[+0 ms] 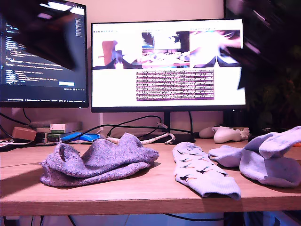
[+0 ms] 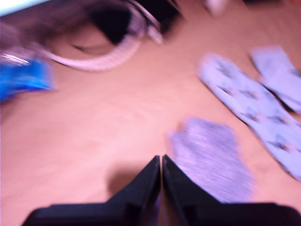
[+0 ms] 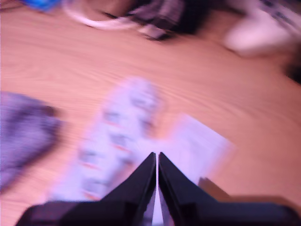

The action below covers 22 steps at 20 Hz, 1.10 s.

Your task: Pair up the socks based on colour and pattern, by placing them on top of one another

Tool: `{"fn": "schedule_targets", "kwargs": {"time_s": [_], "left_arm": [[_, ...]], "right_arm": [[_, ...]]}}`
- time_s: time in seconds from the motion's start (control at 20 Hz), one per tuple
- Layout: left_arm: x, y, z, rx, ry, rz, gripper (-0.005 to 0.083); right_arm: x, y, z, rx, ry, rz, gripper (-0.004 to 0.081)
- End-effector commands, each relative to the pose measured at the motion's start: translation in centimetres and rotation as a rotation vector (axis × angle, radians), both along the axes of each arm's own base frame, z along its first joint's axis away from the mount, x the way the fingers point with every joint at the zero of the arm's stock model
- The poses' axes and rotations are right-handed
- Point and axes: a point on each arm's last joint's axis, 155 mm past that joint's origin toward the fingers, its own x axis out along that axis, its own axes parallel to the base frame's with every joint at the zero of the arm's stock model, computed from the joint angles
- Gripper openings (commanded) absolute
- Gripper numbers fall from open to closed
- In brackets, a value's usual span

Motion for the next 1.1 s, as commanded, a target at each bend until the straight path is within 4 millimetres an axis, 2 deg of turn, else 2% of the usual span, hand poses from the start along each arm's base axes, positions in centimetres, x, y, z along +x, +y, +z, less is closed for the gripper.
{"fn": "schedule_targets", "kwargs": {"time_s": [0.0,0.15,0.3,0.45,0.55,0.65,0.85,1.05], "left_arm": [[-1.5,0.7,-1.5,-0.011,-0.017,-0.002,-0.0019],[-4.1,1.7,-1.9,-0.054,-0.087,-0.014,-0.0019],[-6.8,2.4,-1.1,-0.079,-0.161,-0.019,-0.0019],[-9.3,3.2,1.5,-0.105,-0.250,-0.015,-0.0019],[-10.6,3.6,3.3,-0.124,-0.316,-0.014,-0.0019],[-11.6,3.9,4.4,-0.136,-0.360,-0.016,-0.0019],[-12.8,4.3,4.2,-0.133,-0.357,-0.015,-0.0019],[-13.3,4.5,2.1,-0.109,-0.275,-0.014,-0.0019]], "right_arm": [[-1.0,-0.5,2.5,0.028,-0.096,0.001,-0.0013],[-3.6,-0.9,4.1,0.062,-0.171,0.018,-0.0013],[-6.4,-0.7,5.4,0.082,-0.221,0.054,-0.0013],[-9.1,-1.1,6.8,0.080,-0.254,0.067,-0.0013],[-10.3,-1.5,8.5,0.090,-0.314,0.072,-0.0013],[-11.3,-1.8,9.2,0.096,-0.335,0.072,-0.0013],[-12.2,-2.1,8.9,0.092,-0.325,0.072,-0.0013],[-12.8,-2.4,6.8,0.066,-0.239,0.072,-0.0013]]}}
